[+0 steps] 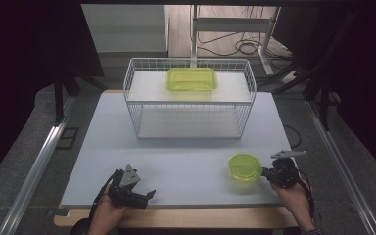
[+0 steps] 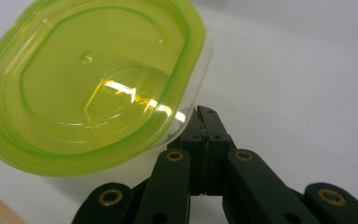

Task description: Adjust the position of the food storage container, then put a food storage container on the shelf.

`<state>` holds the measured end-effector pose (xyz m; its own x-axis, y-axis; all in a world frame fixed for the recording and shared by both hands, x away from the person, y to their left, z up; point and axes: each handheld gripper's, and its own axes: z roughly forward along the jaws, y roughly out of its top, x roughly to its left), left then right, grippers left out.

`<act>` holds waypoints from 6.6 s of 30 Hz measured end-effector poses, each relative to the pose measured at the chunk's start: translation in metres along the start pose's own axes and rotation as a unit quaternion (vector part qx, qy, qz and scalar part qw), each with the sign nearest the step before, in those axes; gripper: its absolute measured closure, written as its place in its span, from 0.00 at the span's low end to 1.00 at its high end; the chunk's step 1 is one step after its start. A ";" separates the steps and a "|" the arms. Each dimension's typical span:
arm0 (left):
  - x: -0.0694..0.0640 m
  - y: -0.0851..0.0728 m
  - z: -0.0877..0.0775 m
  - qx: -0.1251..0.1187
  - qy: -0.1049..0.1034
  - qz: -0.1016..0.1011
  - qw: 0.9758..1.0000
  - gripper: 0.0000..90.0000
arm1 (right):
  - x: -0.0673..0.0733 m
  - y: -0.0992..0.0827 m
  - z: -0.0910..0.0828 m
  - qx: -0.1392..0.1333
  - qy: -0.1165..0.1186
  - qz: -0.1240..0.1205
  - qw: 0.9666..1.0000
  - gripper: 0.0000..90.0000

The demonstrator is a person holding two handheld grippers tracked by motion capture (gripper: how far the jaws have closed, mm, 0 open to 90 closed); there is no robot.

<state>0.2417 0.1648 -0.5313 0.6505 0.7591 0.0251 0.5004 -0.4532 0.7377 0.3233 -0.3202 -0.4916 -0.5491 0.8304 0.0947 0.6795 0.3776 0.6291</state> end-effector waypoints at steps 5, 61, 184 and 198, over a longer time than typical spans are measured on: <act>0.000 0.000 0.001 0.005 0.001 0.003 1.000 0.04 | 0.006 0.001 0.006 0.005 0.021 0.001 1.000 0.99; -0.003 0.000 0.002 0.013 0.001 0.014 1.000 0.04 | 0.109 0.071 0.098 0.003 0.153 -0.074 0.986 0.99; -0.009 0.002 -0.002 0.003 0.009 0.031 0.999 0.04 | 0.077 0.097 0.073 0.016 0.335 0.103 0.936 0.90; -0.009 0.002 -0.002 0.002 0.009 0.031 0.999 0.04 | 0.066 0.101 0.058 -0.014 0.335 0.120 0.934 0.90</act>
<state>0.2358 0.1575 -0.5287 0.6697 0.7379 0.0831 0.4623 -0.5019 0.7310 0.3838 -0.2037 -0.4669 -0.5695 0.4435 0.6921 0.8149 0.1942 0.5461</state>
